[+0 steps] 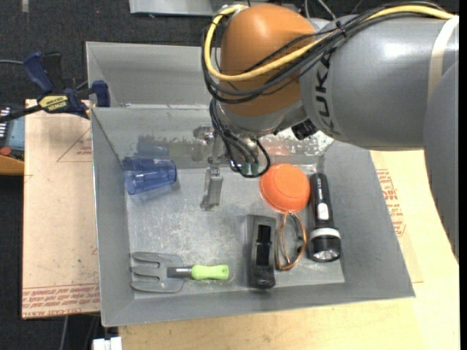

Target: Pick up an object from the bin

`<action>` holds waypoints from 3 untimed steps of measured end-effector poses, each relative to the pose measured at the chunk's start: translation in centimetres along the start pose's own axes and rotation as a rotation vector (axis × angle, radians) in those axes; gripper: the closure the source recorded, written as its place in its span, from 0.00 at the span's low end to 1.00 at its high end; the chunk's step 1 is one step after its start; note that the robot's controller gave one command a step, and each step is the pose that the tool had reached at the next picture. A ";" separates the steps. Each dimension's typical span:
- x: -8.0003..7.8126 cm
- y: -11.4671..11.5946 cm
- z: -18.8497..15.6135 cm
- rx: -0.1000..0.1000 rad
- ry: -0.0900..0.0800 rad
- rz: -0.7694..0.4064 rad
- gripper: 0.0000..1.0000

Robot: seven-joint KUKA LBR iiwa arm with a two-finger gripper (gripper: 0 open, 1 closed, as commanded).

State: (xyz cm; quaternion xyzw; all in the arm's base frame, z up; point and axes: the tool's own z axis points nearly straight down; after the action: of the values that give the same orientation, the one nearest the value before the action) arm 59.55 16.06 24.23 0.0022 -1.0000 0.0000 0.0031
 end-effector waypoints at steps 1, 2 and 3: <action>-0.1 -0.1 -0.5 -0.001 -0.008 0.005 0.00; -3.2 4.1 13.3 -0.004 -0.011 0.145 0.00; -4.3 6.8 7.9 -0.005 -0.025 -0.019 0.00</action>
Offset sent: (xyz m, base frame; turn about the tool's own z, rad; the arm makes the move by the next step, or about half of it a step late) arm 0.0364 0.0513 -0.1723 0.1814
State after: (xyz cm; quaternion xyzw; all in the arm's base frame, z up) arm 63.77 22.87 16.25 0.0115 -0.9999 -0.0027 -0.0095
